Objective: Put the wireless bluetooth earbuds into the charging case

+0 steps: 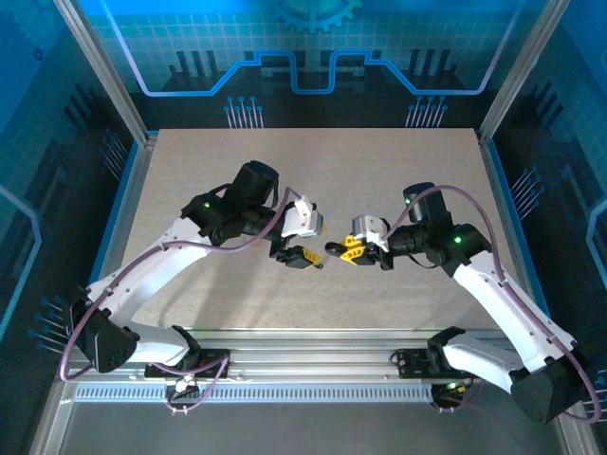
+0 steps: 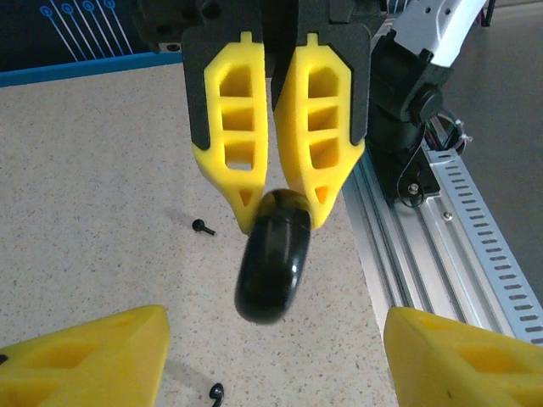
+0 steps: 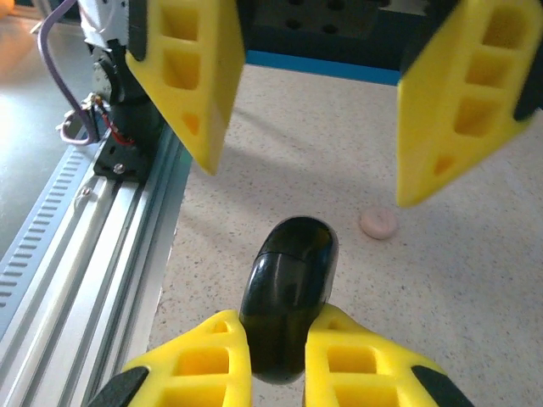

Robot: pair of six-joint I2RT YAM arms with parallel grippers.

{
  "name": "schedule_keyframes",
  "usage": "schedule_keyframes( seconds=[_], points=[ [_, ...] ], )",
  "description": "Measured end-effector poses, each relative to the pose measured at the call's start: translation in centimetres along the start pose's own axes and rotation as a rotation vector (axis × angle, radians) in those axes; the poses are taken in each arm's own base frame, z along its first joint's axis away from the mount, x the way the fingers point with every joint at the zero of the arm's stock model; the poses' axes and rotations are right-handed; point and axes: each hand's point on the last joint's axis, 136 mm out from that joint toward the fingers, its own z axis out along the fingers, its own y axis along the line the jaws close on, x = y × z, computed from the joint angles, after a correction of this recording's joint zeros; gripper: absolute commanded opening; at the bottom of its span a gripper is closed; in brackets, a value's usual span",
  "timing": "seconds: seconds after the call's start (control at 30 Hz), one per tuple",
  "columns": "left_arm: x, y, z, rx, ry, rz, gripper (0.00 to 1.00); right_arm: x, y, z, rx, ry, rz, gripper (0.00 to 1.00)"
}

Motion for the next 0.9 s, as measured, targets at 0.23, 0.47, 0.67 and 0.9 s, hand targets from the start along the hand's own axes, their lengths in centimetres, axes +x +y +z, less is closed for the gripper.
schedule_keyframes(
  seconds=[0.23,0.47,0.67,0.9],
  points=[
    [0.5,-1.1,0.9,0.03,0.042,0.059,0.59,-0.7,0.3,0.3,-0.055,-0.017,-0.056,0.13],
    [0.5,-1.4,1.2,0.032,0.055,0.095,0.45,-1.2,0.6,0.6,-0.09,-0.031,-0.079,0.13],
    [0.6,-1.3,1.2,0.025,0.062,0.109,0.33,-1.4,0.5,0.9,-0.106,-0.031,-0.087,0.12],
    [0.7,-1.0,1.2,0.013,0.068,0.111,0.22,-1.3,0.5,1.0,-0.11,-0.024,-0.082,0.27]
  ],
)
